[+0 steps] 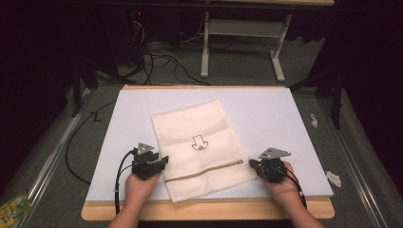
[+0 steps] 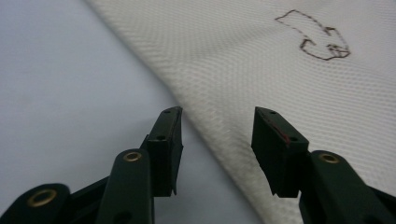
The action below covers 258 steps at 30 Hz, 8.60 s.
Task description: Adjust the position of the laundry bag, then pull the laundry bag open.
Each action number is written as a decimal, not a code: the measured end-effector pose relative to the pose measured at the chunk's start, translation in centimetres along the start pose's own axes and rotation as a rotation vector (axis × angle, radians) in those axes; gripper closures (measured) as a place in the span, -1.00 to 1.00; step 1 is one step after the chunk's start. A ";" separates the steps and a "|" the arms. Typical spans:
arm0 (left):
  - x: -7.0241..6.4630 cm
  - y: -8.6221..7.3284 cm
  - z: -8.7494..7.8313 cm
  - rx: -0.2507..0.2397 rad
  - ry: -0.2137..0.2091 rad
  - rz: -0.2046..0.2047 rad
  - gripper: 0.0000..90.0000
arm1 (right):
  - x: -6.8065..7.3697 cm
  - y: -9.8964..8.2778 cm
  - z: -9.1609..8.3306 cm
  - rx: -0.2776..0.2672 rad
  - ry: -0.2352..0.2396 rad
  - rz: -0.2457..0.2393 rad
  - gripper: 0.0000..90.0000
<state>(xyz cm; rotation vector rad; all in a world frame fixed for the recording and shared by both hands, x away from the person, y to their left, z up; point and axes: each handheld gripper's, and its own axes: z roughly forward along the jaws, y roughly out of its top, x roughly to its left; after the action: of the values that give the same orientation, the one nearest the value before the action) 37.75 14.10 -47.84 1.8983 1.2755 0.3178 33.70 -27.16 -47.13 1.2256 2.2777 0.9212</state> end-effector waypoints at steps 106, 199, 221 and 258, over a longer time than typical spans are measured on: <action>-10.2 0.9 1.4 -0.101 -0.287 0.261 -0.25 | -2.3 -2.2 -4.1 -0.085 0.035 0.116 0.88; -10.7 0.7 2.1 -0.022 -0.284 0.212 0.94 | -1.2 -1.1 -5.6 -0.181 0.058 0.058 0.92; -10.1 0.4 3.5 -0.005 -0.442 0.055 0.95 | -1.5 -1.6 -6.4 -0.199 0.017 0.075 0.92; 1.6 1.3 -7.4 -0.282 0.094 0.235 -0.77 | -8.3 -5.1 -10.3 -0.373 -0.186 0.224 -0.77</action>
<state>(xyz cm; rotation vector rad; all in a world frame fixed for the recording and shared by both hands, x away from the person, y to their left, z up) 34.90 18.83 -42.48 1.8057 1.0058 0.6797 28.94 -39.95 -43.16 1.3460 1.7511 1.1933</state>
